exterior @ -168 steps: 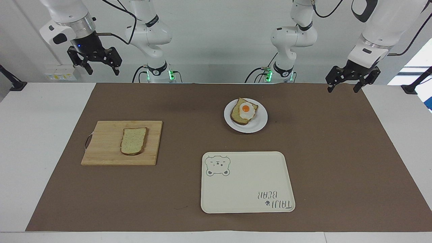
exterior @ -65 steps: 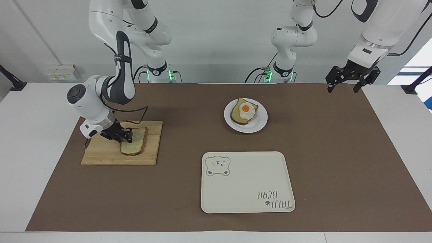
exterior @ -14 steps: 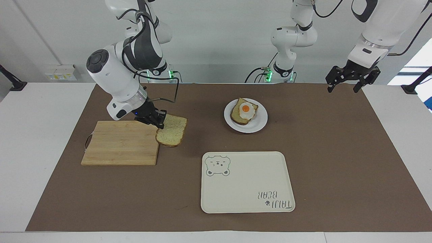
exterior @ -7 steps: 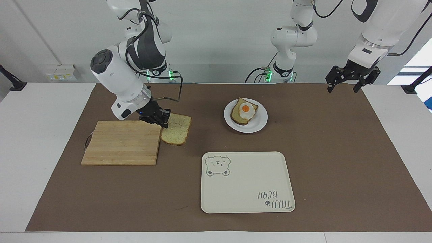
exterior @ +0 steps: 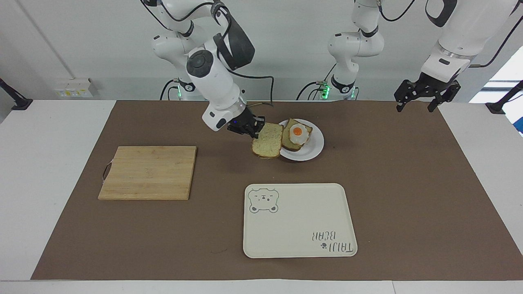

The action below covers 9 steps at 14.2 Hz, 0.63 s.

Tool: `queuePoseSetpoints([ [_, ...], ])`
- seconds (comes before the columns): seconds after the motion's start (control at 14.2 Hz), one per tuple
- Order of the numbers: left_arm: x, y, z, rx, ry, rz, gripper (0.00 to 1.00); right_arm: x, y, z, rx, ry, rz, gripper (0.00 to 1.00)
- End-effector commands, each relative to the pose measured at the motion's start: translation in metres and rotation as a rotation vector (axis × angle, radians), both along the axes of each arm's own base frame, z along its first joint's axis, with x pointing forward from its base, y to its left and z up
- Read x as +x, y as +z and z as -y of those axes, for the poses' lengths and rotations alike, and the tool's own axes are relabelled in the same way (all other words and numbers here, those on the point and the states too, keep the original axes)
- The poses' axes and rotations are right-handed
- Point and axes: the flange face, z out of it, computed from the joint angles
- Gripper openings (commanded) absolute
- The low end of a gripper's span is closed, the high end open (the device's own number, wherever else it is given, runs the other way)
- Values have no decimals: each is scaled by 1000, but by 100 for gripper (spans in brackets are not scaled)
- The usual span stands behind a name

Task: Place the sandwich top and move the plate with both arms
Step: 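Lift the bread slice with the right gripper and carry it toward the plate, then lower the bread onto the egg slice and open the right gripper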

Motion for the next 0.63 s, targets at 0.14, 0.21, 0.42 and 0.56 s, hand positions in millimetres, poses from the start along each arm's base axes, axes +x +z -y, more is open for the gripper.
queuePoseSetpoints([
  [0.14,-2,2,-3,-1,-9,-7,100,-37,-8,-22,25,21,-43,0],
  [0.21,-2,2,-3,-1,-9,-7,100,-44,-9,-27,23,34,-48,0],
  [0.42,-2,2,-3,-1,-9,-7,100,-56,-9,-31,31,50,-57,0],
  [0.56,-2,2,-3,-1,-9,-7,100,-66,-9,-40,36,66,-56,0],
])
